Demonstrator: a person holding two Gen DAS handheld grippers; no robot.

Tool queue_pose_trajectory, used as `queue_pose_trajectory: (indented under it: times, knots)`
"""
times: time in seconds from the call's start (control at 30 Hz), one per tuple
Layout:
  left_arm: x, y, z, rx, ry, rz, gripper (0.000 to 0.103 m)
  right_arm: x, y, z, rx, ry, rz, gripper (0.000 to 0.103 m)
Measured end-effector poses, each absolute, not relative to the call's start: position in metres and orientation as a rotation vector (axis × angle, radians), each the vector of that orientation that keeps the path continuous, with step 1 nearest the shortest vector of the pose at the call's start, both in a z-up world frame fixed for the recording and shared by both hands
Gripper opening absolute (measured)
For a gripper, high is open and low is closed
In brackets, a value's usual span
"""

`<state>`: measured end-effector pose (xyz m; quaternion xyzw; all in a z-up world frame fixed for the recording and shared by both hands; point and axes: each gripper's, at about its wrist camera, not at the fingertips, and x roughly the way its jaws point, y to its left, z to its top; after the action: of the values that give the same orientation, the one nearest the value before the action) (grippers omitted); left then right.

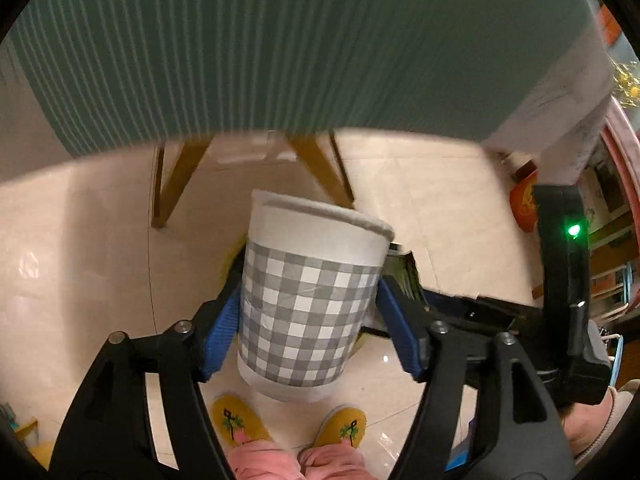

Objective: Collect trash

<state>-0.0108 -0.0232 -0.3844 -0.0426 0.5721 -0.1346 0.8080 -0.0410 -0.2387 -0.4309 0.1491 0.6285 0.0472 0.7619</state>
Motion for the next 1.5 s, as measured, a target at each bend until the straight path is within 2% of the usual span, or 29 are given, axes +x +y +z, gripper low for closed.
queue_pose_trajectory:
  times: [0.13,0.33,0.5,0.83,1.1,1.5]
  knots:
    - [-0.008,-0.020,-0.414,-0.085,1.248,-0.244,0.083,-0.034,-0.238,-0.435,0.324,1.356,0.089,0.039]
    - [-0.008,-0.010,-0.432,-0.073,1.237,-0.209,0.085,-0.040,-0.242,-0.430,0.319,1.338,0.077,0.039]
    - [-0.006,-0.010,-0.424,-0.055,1.218,-0.205,0.085,-0.044,-0.245,-0.415,0.314,1.308,0.080,0.039]
    - [-0.016,-0.018,-0.367,-0.047,1.160,-0.193,0.085,-0.048,-0.237,-0.351,0.262,1.215,0.105,0.039]
    - [-0.022,-0.023,-0.306,-0.085,1.166,-0.133,0.085,-0.051,-0.237,-0.260,0.214,1.159,0.121,0.039]
    - [-0.035,-0.022,-0.184,-0.119,1.157,-0.080,0.085,-0.066,-0.222,-0.117,0.203,1.085,0.164,0.039]
